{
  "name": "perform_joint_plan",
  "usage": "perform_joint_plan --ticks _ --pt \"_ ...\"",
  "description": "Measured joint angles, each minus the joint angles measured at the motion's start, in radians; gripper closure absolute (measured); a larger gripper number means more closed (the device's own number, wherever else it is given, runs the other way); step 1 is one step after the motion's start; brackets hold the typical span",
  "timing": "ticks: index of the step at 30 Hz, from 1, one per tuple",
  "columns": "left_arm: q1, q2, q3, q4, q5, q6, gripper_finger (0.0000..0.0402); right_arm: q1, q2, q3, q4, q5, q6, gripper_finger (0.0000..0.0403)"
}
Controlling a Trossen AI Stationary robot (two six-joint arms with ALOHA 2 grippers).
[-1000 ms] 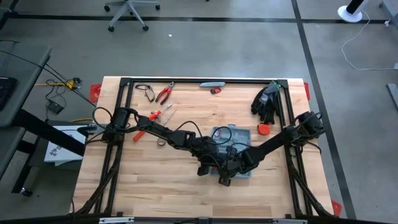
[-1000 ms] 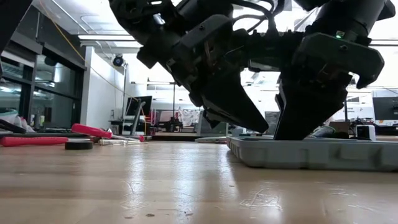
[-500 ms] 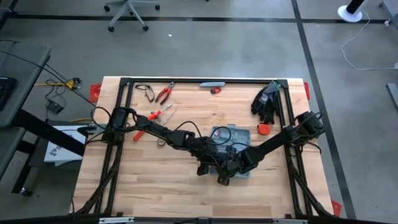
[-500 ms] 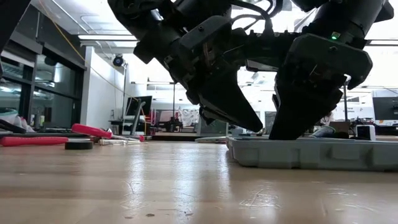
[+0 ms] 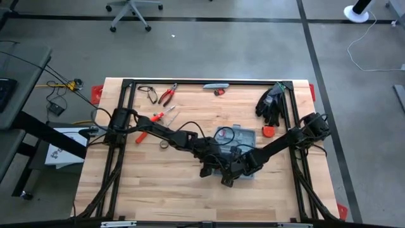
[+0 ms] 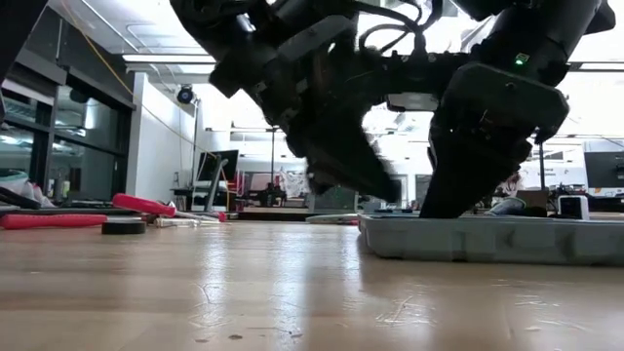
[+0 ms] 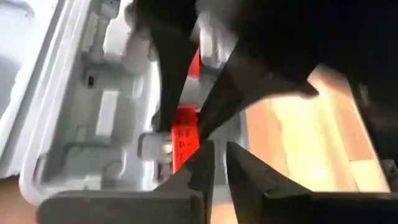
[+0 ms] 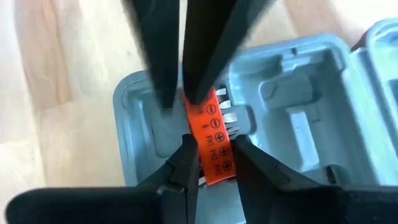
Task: Prefit tool cases
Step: Put the orange multi-bit set into the gray tool case
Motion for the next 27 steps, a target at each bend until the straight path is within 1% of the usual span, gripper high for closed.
perform_joint_plan --ticks 1,4,8,13,16,21,27 --pt "0.003 -0.003 -0.007 -0.025 -0.007 0.001 0.0352 0.000 -0.003 0.000 0.006 0.011 0.000 0.0323" --pt "0.009 -0.012 -0.004 -0.027 -0.016 0.001 0.0325 0.001 -0.005 0.002 0.003 0.027 0.002 0.0323" --pt "0.012 -0.016 -0.003 -0.046 -0.009 0.000 0.0291 -0.005 -0.007 0.002 0.002 0.026 0.008 0.0323" --pt "0.003 -0.027 -0.001 -0.062 -0.011 -0.003 0.0261 -0.005 -0.007 0.003 -0.001 0.026 0.024 0.0323" --pt "0.003 -0.042 -0.001 -0.081 -0.019 -0.003 0.0254 -0.005 -0.007 0.004 -0.003 0.029 0.030 0.0323" --pt "0.021 -0.076 -0.001 -0.101 -0.029 -0.003 0.0252 -0.005 -0.008 0.004 -0.008 0.027 0.032 0.0323" --pt "0.027 -0.079 -0.001 -0.118 -0.033 -0.004 0.0252 -0.004 -0.012 0.004 -0.015 0.023 0.031 0.0323"
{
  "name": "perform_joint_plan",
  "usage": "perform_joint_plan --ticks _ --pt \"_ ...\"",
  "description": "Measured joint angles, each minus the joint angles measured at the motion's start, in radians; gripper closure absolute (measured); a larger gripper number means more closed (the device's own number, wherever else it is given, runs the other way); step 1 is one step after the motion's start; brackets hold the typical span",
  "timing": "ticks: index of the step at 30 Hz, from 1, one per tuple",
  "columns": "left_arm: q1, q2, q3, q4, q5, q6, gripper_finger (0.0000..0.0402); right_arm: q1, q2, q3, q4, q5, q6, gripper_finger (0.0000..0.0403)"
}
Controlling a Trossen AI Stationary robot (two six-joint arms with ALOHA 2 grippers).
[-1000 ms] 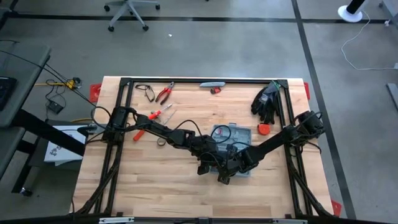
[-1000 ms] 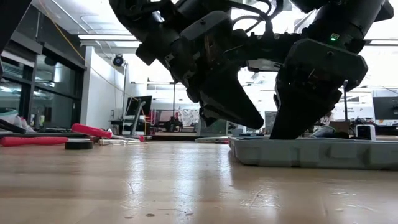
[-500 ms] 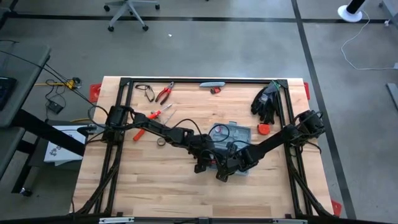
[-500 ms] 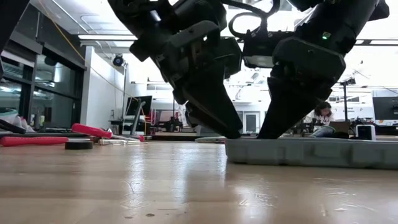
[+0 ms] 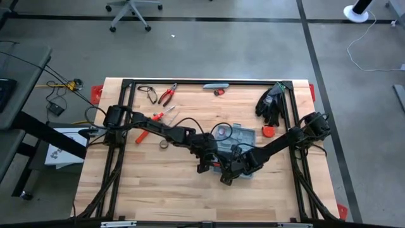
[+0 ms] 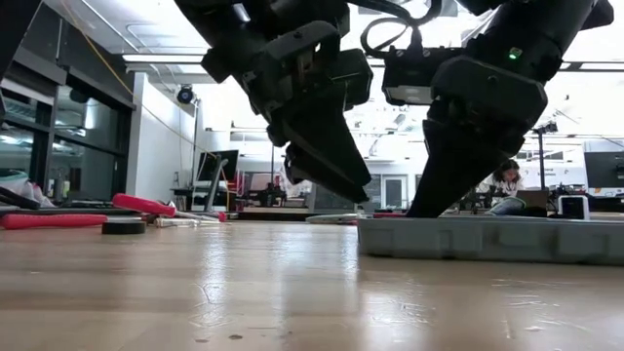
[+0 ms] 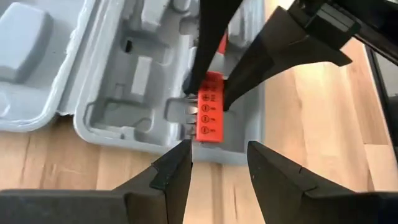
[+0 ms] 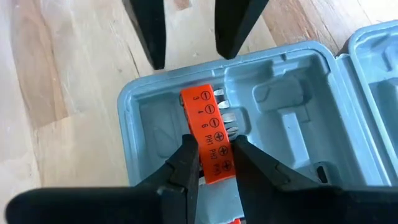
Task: Prefit tool cases
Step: Put the orange multi-bit set into the gray tool case
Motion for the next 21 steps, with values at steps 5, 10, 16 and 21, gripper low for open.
perform_joint_plan --ticks 5,10,16,21 --pt "-0.016 0.000 0.000 0.035 -0.062 0.001 0.0252 0.000 0.000 0.000 0.001 -0.001 -0.001 0.0323" --pt "-0.023 0.025 0.002 0.097 -0.093 -0.026 0.0301 0.000 0.000 0.000 0.001 -0.001 -0.009 0.0323" --pt "-0.006 0.039 -0.009 0.126 -0.084 -0.160 0.0391 0.000 0.000 0.000 0.002 0.002 -0.008 0.0323" --pt "-0.019 0.041 -0.011 0.173 -0.040 -0.170 0.0400 0.000 0.000 0.000 0.002 0.008 -0.010 0.0323"
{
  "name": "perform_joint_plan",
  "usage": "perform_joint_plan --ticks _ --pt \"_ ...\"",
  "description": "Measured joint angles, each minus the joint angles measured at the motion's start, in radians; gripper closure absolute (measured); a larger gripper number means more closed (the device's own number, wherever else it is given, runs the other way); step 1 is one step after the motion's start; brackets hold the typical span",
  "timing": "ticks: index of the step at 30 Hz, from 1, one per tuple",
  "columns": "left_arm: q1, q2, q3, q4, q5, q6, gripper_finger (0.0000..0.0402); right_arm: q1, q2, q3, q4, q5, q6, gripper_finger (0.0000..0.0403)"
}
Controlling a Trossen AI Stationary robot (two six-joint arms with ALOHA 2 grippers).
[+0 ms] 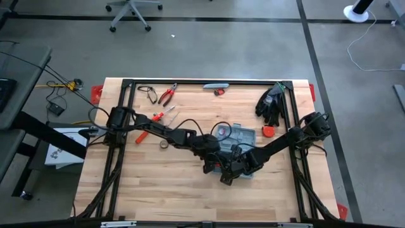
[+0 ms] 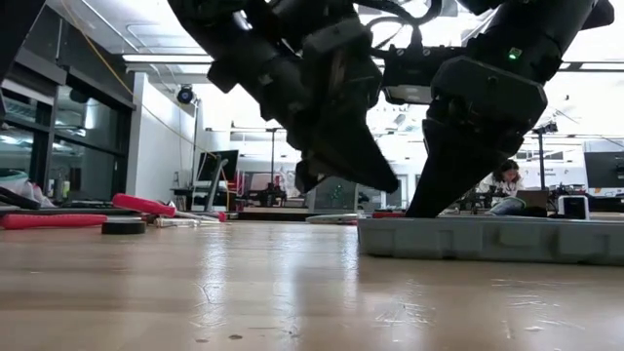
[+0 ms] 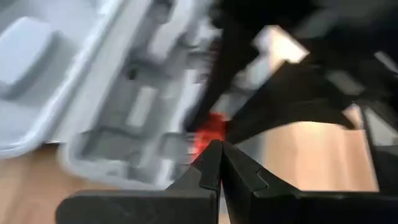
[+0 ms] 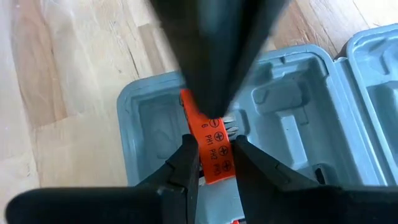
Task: Prefit tool cases
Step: Put the orange multi-bit set into the gray tool case
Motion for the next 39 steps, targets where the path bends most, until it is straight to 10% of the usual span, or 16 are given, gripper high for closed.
perform_joint_plan --ticks 39 --pt "-0.008 0.144 0.007 0.025 0.004 -0.030 0.0401 0.012 -0.105 0.003 -0.080 0.030 0.083 0.0324"
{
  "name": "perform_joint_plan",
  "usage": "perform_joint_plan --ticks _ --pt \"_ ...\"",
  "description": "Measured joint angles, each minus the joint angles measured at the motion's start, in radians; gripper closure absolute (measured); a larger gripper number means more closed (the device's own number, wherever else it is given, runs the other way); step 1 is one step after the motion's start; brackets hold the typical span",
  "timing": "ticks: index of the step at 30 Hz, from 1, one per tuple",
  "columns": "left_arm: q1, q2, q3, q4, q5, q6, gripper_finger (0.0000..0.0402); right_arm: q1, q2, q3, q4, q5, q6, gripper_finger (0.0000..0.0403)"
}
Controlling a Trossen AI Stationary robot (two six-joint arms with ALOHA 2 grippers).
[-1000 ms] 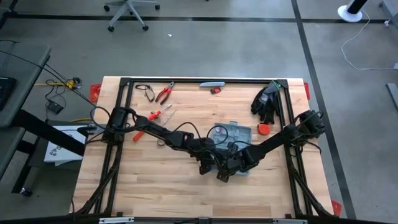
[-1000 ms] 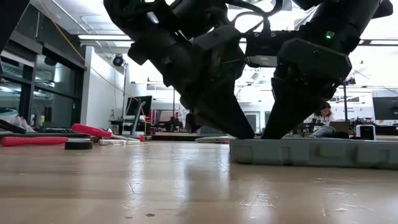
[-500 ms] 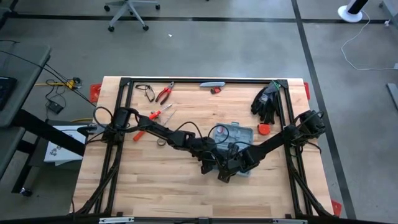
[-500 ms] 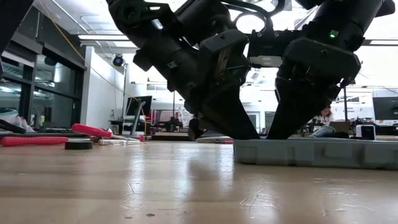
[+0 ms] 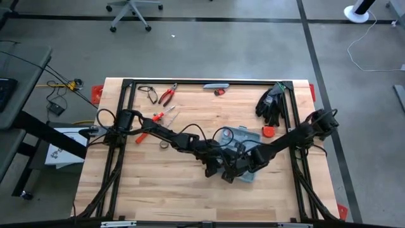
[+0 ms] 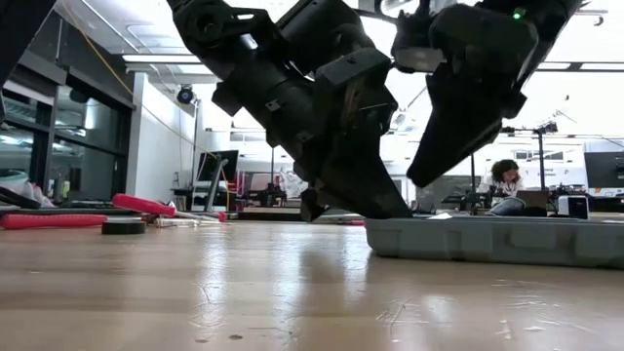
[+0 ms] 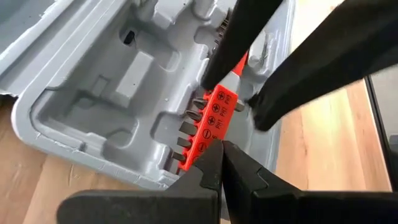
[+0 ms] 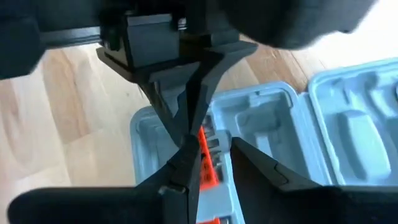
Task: Prefit tool cases
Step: Put the orange multi-bit set into the gray tool case
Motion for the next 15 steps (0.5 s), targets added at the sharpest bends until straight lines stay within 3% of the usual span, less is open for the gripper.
perform_joint_plan --ticks 5,8,11,15 --pt "0.006 0.000 0.000 0.000 0.010 0.003 0.0401 0.026 -0.016 0.000 -0.031 -0.015 0.064 0.0333" --pt "0.006 0.000 0.000 0.000 0.010 0.009 0.0401 0.031 -0.016 -0.002 -0.030 -0.043 0.090 0.0364" --pt "0.007 0.000 0.000 0.000 0.010 0.010 0.0401 0.029 -0.016 -0.025 0.013 -0.055 0.098 0.0396" --pt "0.007 0.000 0.000 -0.002 0.010 0.017 0.0401 0.027 -0.017 -0.094 0.106 -0.086 0.189 0.0399"
